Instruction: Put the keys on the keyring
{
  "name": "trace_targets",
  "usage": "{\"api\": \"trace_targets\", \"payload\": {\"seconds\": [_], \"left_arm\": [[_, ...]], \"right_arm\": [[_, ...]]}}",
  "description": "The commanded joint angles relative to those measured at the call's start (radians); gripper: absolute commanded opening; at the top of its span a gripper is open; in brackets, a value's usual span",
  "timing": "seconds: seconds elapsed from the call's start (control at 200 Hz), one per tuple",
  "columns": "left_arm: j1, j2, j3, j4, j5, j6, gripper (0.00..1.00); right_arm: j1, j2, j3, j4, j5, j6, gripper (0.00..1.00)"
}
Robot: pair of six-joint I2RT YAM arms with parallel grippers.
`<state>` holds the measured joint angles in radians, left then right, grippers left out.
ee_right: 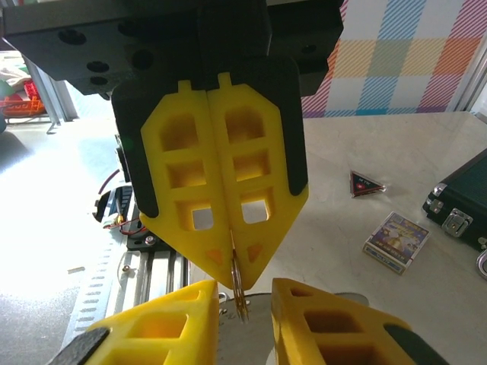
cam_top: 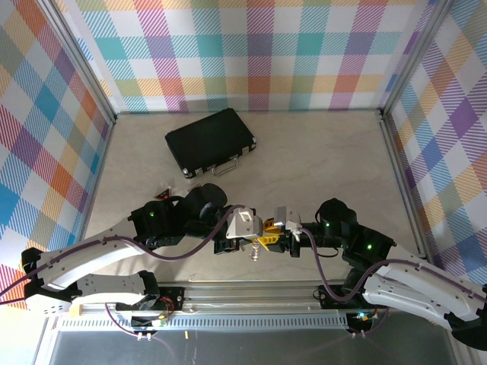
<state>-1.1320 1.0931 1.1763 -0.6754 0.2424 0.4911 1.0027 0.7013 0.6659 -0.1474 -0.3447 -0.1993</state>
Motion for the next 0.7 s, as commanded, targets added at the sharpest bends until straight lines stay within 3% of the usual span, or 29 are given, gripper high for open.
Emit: {"api": "trace_targets", "payload": {"seconds": [0.0, 0.195, 0.335, 0.425, 0.595, 0.695], "left_arm": [[-0.007, 0.0, 0.008, 0.023, 0.023, 0.01, 0.0], [-0.007, 0.009, 0.012, 0.017, 0.024, 0.016, 0.0], [-0.007, 0.009, 0.013, 0.025, 0.031, 0.017, 0.0], [-0.008, -0.008, 0.001, 0.053, 0.043, 0.003, 0.0], [-0.008, -0.116, -0.089, 0.194, 0.029, -0.069, 0.25], [-0.008, -0.207, -0.16, 0.322, 0.051, -0.117, 0.29]], "right_arm": [[0.005, 0.003, 0.03, -0.012, -0.011, -0.024, 0.23], [0.004, 0.018, 0.03, -0.01, -0.005, -0.028, 0.15], [0.005, 0.016, 0.031, -0.011, 0.002, -0.025, 0.0], [0.005, 0.006, 0.025, -0.004, 0.022, -0.019, 0.0], [0.004, -0.047, -0.039, 0.145, 0.007, 0.069, 0.0], [0.005, -0.064, -0.057, 0.28, -0.05, 0.173, 0.0]]}}
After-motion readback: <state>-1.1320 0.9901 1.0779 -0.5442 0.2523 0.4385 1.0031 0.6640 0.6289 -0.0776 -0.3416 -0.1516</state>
